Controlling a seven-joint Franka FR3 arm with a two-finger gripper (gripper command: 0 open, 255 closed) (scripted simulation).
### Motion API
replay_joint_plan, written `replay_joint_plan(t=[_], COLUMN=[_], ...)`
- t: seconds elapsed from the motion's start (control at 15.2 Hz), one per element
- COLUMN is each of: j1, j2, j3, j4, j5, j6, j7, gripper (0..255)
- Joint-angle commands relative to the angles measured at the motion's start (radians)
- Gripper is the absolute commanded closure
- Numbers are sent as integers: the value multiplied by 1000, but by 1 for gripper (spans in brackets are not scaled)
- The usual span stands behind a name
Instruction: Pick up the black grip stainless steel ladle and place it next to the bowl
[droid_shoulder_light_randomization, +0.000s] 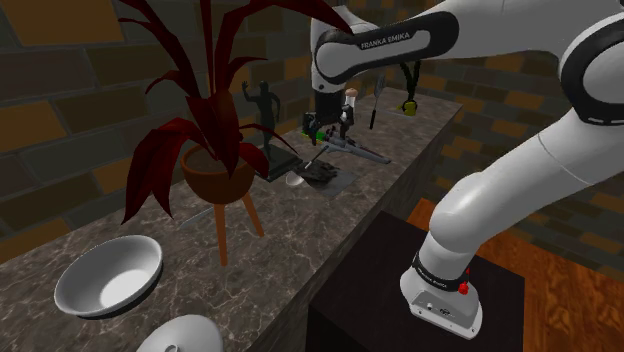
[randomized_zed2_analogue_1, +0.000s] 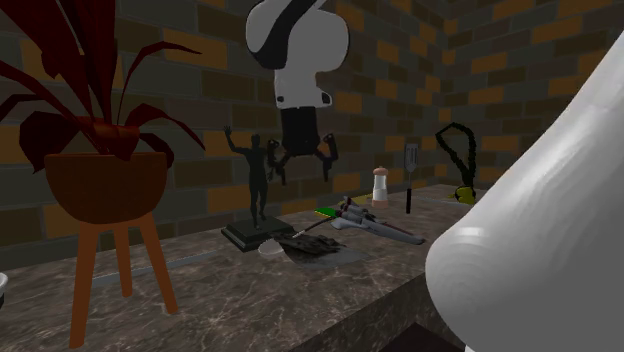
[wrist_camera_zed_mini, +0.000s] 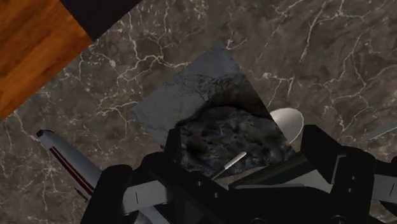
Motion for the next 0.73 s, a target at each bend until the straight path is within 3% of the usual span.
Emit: replay_joint_plan(t=[0.0,0.66], j1=[-27,-132], j2=[74,447], j3=[21,27], j4=[24,218], j5=[6,-12], j6=[41,183], j7=[130,673], gripper=[0,0])
